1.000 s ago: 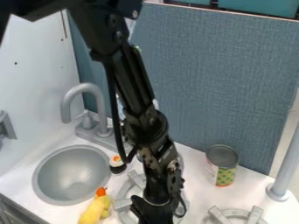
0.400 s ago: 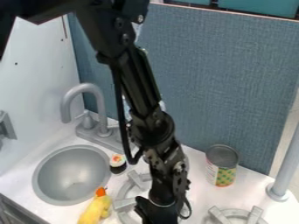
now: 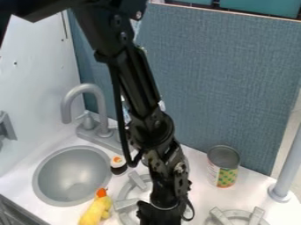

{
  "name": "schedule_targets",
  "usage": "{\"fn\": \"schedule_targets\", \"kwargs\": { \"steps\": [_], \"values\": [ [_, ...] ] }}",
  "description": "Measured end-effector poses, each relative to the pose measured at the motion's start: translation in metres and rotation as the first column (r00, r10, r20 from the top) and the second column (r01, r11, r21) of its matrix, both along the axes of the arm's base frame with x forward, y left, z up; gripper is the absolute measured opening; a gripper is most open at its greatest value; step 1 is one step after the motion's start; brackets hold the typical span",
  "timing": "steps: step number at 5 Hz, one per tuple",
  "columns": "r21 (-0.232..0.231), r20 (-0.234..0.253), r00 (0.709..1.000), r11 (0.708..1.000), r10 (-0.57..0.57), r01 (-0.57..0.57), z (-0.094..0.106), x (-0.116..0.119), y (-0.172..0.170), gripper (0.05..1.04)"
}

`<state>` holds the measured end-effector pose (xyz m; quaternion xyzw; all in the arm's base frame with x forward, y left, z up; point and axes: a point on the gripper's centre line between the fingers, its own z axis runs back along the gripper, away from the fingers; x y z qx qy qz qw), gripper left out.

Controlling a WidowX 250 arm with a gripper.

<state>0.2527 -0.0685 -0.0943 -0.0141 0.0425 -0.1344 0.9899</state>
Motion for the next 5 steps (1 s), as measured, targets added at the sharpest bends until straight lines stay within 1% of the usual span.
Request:
{"fn": "schedule_targets", "kwargs": {
  "steps": [1,2,3,4,5],
  "values": [
    [-0.008,0.050,0.999,1.000,0.014,-0.014,0.025,0.006,0.004,1.002],
    [-0.023,0.075,0.997,1.000,0.021,-0.019,0.043,0.002,0.006,1.001],
    [-0.021,0.108,0.993,0.999,0.042,-0.040,0.068,-0.001,0.016,1.001],
    [-0.032,0.127,0.987,0.994,0.103,-0.100,0.087,-0.010,0.043,1.001],
    [-0.062,0.132,0.982,0.990,0.135,-0.127,0.112,-0.025,0.064,1.001]
  ]
}}
